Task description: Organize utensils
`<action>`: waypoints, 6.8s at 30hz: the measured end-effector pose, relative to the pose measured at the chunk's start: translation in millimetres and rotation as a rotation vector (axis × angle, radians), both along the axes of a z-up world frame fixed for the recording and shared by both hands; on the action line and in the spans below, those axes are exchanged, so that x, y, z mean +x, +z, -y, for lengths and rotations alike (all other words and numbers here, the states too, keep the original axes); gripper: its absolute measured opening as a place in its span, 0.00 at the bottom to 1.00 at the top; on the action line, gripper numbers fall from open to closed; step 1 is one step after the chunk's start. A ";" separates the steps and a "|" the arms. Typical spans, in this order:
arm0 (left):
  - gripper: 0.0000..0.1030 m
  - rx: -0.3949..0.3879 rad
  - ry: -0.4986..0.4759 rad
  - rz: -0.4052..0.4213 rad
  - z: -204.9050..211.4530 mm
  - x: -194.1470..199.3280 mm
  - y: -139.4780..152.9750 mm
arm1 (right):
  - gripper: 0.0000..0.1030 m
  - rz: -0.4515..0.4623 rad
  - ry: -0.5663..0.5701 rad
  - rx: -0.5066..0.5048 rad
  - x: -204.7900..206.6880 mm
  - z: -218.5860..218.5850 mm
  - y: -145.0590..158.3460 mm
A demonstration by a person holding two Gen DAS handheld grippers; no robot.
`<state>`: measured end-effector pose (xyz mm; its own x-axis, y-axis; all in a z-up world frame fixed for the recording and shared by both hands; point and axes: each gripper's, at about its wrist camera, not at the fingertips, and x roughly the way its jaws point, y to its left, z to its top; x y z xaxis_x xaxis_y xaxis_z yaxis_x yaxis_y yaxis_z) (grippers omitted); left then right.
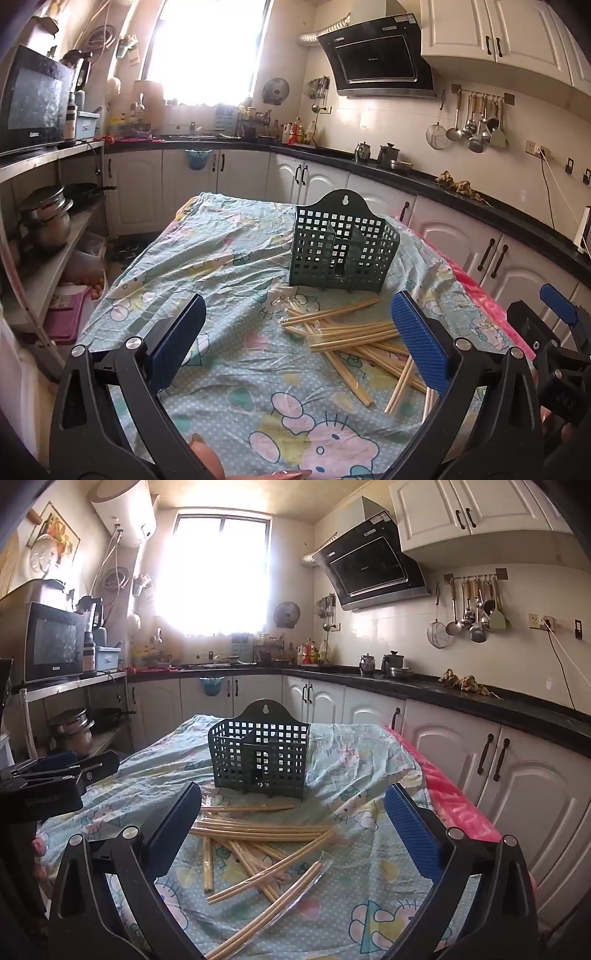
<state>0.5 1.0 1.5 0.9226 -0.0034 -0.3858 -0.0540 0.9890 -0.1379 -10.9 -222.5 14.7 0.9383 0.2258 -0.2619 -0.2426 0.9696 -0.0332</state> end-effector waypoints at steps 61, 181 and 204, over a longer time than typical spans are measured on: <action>0.90 -0.176 0.002 -0.126 -48.1 31.0 -17.8 | 0.94 -0.172 0.095 -0.050 27.3 -15.8 -20.5; 0.03 -0.216 -0.352 -0.101 -37.4 199.0 149.7 | 0.05 0.012 0.191 0.130 272.2 -20.8 179.3; 0.36 -0.172 -0.286 -0.159 -20.1 223.1 86.0 | 0.32 -0.157 0.149 0.145 290.1 -23.6 109.5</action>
<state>223.6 21.1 87.5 0.8038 -0.3295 -0.4954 0.1872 0.9304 -0.3151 279.2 -198.9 124.3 0.8420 0.4046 -0.3569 -0.3747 0.9145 0.1528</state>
